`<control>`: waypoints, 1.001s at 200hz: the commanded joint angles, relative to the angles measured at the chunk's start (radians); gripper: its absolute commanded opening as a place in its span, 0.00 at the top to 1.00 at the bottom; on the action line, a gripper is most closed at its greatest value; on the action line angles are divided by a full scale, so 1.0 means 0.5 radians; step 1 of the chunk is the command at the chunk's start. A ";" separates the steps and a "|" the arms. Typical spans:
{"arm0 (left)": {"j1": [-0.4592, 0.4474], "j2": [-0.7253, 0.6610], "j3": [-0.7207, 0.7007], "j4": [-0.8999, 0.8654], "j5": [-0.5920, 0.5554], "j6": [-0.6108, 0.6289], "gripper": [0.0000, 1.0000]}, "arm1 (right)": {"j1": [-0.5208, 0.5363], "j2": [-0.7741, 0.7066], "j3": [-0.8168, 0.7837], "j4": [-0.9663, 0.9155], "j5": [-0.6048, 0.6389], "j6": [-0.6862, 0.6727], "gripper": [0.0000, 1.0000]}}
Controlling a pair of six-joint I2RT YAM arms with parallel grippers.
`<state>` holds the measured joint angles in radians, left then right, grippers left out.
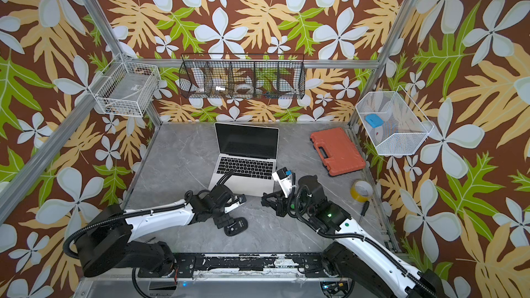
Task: Insert the wireless mouse receiver into the laptop
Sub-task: Pick up the mouse from the center of the board.
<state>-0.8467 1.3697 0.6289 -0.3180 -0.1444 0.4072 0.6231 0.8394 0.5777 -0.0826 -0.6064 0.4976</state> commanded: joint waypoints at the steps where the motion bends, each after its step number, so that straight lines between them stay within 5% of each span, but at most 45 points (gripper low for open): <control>1: -0.027 -0.015 -0.004 -0.149 0.042 -0.095 0.08 | 0.002 0.010 0.018 0.050 -0.028 -0.017 1.00; 200: -0.239 0.198 0.154 -0.107 0.600 0.074 0.09 | 0.002 0.074 -0.018 0.082 -0.072 0.011 1.00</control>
<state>-0.9634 1.4513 0.6960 -0.3763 0.0933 0.4023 0.6231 0.8856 0.5766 -0.0666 -0.6304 0.4938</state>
